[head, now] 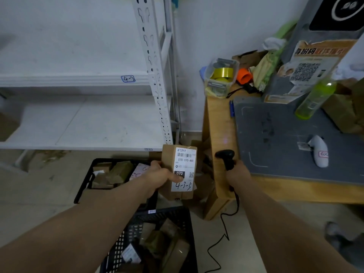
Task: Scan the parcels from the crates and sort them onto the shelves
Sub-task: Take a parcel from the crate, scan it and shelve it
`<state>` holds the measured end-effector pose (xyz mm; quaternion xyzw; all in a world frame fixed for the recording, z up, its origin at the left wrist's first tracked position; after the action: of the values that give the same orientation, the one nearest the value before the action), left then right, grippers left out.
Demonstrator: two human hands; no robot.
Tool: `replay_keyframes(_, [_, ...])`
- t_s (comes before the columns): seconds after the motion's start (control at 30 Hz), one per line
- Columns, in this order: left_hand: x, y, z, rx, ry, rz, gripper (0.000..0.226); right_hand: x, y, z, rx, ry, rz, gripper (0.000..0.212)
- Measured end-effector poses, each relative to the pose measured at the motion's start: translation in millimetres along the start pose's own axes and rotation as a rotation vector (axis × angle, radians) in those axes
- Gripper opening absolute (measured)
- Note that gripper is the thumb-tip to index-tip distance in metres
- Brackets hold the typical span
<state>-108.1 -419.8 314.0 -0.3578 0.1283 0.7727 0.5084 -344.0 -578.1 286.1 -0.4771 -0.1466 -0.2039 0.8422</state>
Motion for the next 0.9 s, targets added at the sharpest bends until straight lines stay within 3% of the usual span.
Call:
replay_keyframes(0.1, [-1, -8, 4, -0.053, -0.007, 0.032, 0.093, -4, 8, 10, 0.169, 0.053, -0.196, 0.052])
replay_keyframes(0.17, [-3, -18, 6, -0.113, 0.003, 0.04, 0.095, 3, 10, 30, 0.344, 0.067, -0.345, 0.045])
replay_keyframes(0.23, [-4, -31, 7, -0.177, 0.014, 0.028, 0.106, 15, 8, 48, 0.455, 0.004, -0.445, 0.049])
replay_keyframes(0.33, [-5, -46, 12, -0.251, 0.038, 0.091, 0.095, 41, 1, 75, 0.558, -0.137, -0.571, 0.042])
replay_keyframes(0.6, [-9, -72, 25, -0.326, 0.068, 0.16, 0.088, 99, -2, 124, 0.627, -0.369, -0.578, 0.015])
replay_keyframes(0.9, [-9, -92, 32, -0.337, 0.094, 0.206, 0.074, 129, 5, 151, 0.61, -0.478, -0.457, 0.015])
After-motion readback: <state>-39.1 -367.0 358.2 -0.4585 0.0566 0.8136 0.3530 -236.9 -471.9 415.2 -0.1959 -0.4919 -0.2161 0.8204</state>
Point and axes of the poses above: each hand's wrist, its own z-axis away from the middle knuckle, its own y-axis out of the palm, x = y × z, the point moved 6 cm from there along -z, towards the middle knuckle, and after that the axes turned 9 degrees about z, right-handed, at the moved point
